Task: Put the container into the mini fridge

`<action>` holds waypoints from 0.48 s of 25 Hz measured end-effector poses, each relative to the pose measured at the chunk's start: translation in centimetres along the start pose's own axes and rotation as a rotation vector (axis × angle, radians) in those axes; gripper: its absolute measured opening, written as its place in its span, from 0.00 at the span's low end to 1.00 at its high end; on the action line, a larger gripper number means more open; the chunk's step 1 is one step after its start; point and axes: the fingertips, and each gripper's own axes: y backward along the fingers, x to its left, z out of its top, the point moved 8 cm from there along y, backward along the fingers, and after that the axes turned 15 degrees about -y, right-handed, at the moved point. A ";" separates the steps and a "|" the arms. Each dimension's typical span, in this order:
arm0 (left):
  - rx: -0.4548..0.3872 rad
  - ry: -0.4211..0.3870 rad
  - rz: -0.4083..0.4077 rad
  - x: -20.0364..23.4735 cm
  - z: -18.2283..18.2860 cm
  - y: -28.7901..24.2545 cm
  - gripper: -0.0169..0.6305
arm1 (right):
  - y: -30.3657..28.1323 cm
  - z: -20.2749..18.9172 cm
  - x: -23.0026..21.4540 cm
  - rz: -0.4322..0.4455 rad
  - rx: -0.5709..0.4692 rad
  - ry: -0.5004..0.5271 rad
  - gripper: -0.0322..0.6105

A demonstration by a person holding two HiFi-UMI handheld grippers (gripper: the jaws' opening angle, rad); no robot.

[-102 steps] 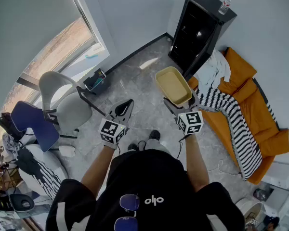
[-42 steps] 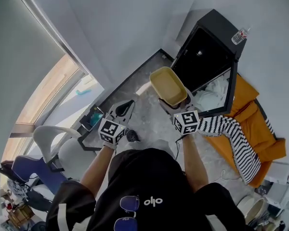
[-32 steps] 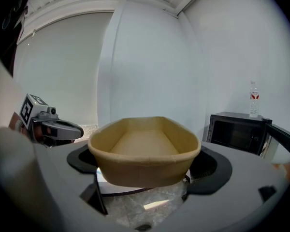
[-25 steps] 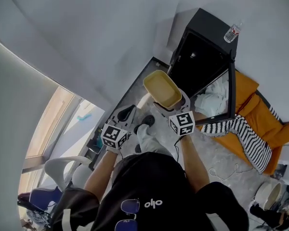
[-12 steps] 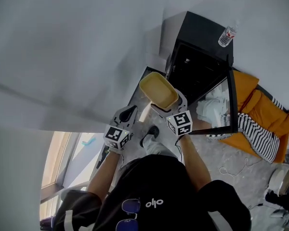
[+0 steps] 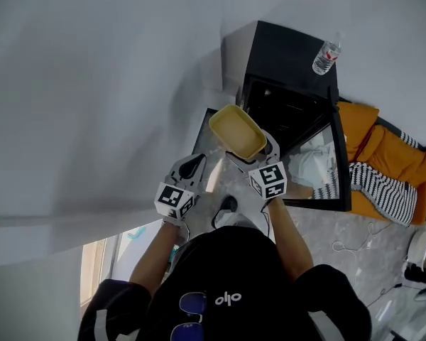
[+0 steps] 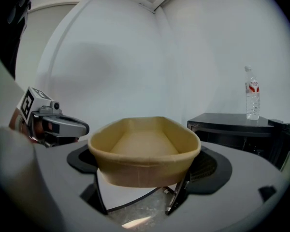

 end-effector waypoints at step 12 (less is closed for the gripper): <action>-0.001 -0.049 -0.144 0.6 1.2 -7.9 0.04 | 1.3 0.6 -6.6 -0.145 -0.059 -0.072 0.91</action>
